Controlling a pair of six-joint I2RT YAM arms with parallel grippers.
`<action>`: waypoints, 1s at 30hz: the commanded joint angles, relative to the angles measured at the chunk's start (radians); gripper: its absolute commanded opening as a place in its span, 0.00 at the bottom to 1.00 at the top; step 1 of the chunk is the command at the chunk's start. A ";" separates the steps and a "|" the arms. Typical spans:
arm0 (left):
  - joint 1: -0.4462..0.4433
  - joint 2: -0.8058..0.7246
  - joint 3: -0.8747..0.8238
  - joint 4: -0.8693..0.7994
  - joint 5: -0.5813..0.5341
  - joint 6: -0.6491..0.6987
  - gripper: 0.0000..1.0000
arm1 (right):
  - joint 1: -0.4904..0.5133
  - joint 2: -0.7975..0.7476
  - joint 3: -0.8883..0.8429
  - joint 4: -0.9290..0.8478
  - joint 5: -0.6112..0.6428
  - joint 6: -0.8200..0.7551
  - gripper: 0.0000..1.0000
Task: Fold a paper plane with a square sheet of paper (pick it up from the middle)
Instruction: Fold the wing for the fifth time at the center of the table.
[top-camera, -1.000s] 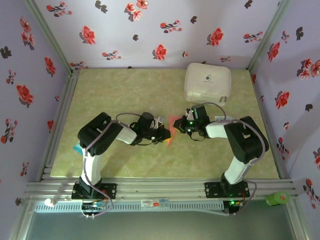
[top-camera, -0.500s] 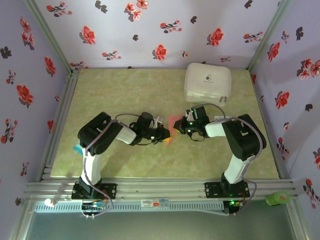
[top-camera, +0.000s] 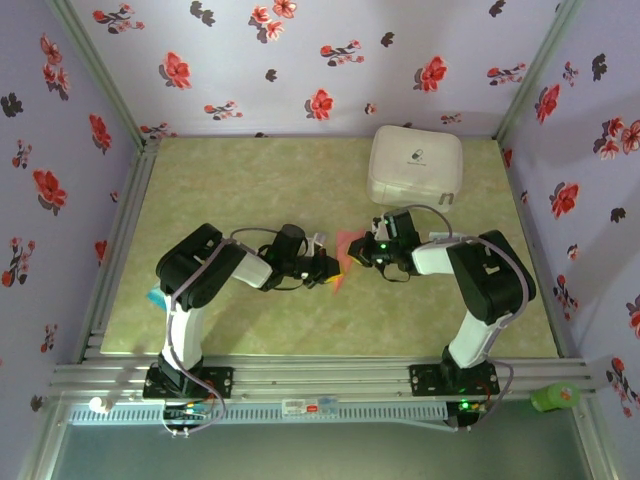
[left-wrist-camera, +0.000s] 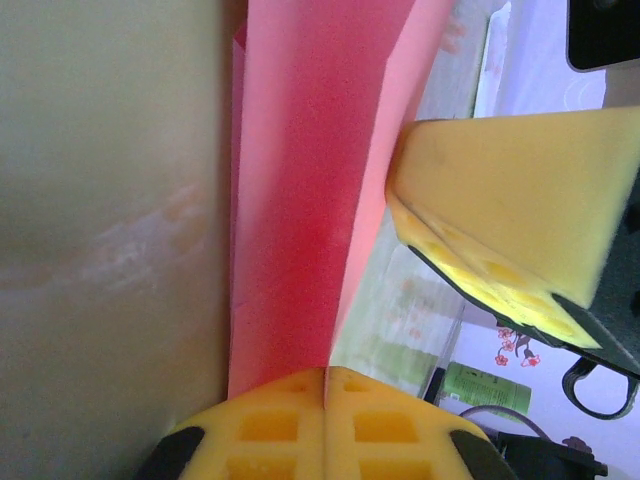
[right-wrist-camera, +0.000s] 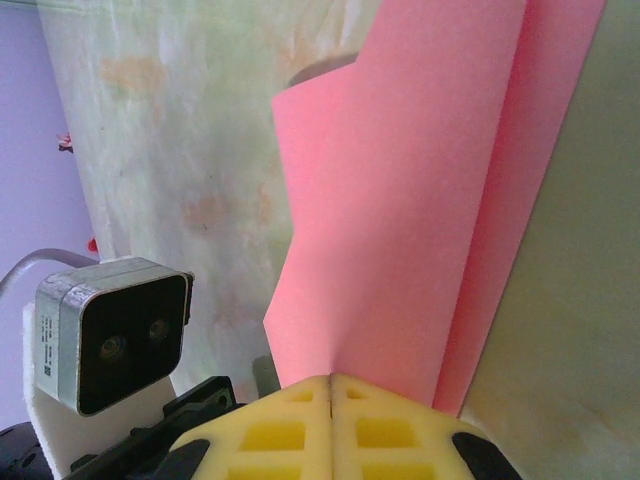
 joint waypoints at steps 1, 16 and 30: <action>0.016 0.028 -0.024 -0.027 -0.018 -0.007 0.00 | -0.007 -0.016 -0.005 -0.015 -0.016 -0.027 0.06; 0.019 0.031 -0.033 -0.053 -0.045 -0.009 0.00 | -0.005 0.059 0.034 0.032 -0.036 -0.007 0.06; 0.019 0.013 -0.034 -0.128 -0.076 0.025 0.06 | -0.006 0.125 0.020 0.009 -0.001 -0.012 0.06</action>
